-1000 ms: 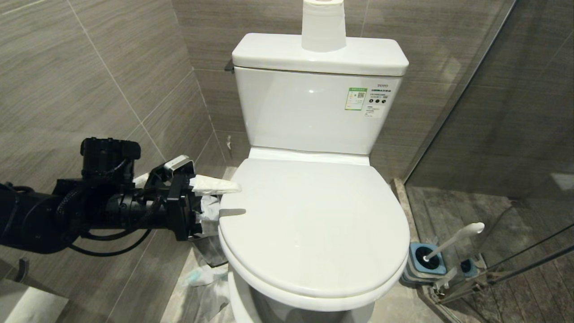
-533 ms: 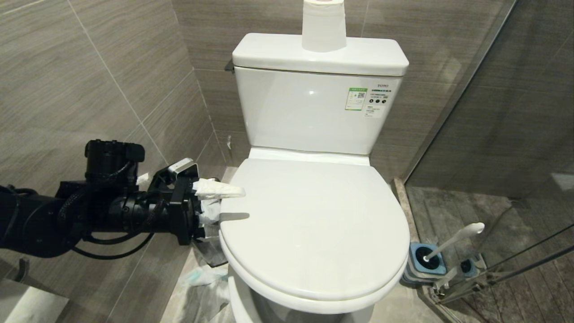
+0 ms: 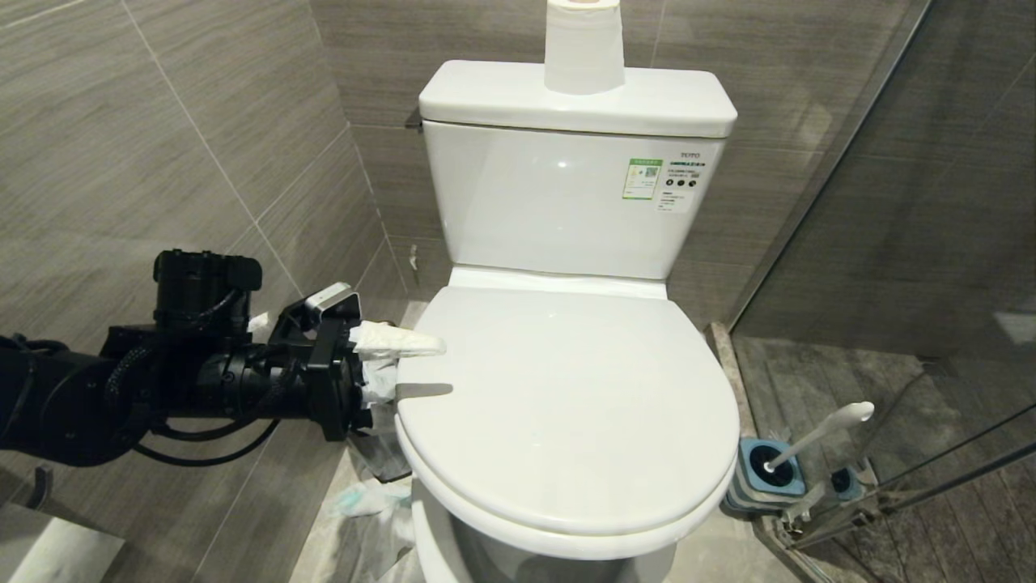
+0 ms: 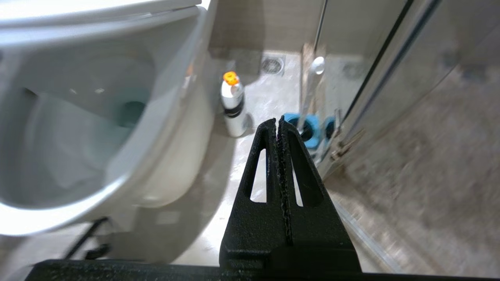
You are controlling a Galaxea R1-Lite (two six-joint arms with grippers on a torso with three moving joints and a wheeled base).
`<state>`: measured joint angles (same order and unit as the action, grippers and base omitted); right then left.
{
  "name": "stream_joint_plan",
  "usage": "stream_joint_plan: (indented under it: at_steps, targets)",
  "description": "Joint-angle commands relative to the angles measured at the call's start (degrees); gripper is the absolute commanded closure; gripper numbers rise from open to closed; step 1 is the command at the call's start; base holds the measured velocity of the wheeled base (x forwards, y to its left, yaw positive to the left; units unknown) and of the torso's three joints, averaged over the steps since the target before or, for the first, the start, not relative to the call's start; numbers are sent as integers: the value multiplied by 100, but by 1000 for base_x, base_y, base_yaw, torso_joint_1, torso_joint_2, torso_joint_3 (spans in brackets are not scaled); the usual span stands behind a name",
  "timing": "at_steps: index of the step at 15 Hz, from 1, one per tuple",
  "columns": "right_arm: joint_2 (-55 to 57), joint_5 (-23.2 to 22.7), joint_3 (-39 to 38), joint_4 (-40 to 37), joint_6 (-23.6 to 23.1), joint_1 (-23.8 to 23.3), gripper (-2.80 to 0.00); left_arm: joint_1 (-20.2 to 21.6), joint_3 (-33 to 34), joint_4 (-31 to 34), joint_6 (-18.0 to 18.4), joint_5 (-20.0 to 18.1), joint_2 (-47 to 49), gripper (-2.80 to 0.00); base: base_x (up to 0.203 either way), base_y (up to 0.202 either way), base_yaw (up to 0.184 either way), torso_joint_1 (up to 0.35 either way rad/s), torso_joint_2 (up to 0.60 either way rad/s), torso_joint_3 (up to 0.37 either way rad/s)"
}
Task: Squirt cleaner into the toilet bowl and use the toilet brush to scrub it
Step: Use the left hand to lift the toilet lid slightly
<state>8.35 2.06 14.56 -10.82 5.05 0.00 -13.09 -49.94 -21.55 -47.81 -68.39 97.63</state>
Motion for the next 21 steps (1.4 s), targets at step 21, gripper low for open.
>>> stream_joint_plan:
  at_steps: [21]
  targets:
    - [6055,-5357,358,1751,2972,1,0,-9,55,-121,-26,-25,36,-280,0,0,0,0,0,0]
